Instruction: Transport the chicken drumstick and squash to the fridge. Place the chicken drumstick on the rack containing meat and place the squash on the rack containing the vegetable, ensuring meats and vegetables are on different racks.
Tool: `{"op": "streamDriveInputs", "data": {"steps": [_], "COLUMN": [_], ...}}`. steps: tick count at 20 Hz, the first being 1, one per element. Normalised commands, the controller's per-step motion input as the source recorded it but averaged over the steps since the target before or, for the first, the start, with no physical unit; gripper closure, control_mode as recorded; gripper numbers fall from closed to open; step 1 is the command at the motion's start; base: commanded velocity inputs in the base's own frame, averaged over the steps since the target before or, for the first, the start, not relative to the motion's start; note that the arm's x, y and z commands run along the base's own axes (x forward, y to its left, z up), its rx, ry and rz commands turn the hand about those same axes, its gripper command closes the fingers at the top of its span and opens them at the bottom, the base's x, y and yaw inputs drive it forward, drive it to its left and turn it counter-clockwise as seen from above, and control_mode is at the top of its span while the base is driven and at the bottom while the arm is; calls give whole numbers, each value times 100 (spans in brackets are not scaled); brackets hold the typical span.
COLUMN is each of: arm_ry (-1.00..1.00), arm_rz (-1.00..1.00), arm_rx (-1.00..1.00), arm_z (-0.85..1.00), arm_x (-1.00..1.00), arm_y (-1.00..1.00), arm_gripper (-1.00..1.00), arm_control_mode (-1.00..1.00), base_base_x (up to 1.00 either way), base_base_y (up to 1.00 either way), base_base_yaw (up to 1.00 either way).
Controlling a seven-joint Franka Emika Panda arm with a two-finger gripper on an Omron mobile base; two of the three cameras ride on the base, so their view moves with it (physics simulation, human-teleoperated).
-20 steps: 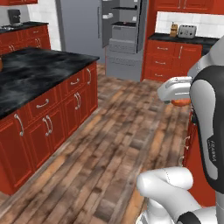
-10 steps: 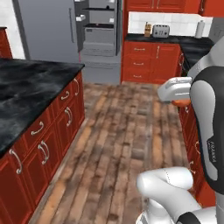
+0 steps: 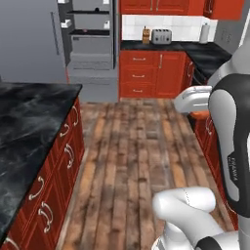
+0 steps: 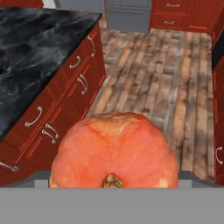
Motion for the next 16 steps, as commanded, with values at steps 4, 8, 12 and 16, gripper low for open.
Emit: {"op": "streamDriveInputs", "data": {"steps": [4,8,12,16], "arm_ry": [0,0,0,0], "arm_rz": [0,0,0,0], "arm_rx": [0,0,0,0], "arm_z": [0,0,0,0], "arm_x": [0,0,0,0], "arm_y": [0,0,0,0], "arm_gripper": [100,100,100,100], "arm_control_mode": [100,100,100,100], "base_base_x": [100,100,100,100], "base_base_y": [4,0,15,40], "base_base_yaw": [-26,-23,-19,-20]}}
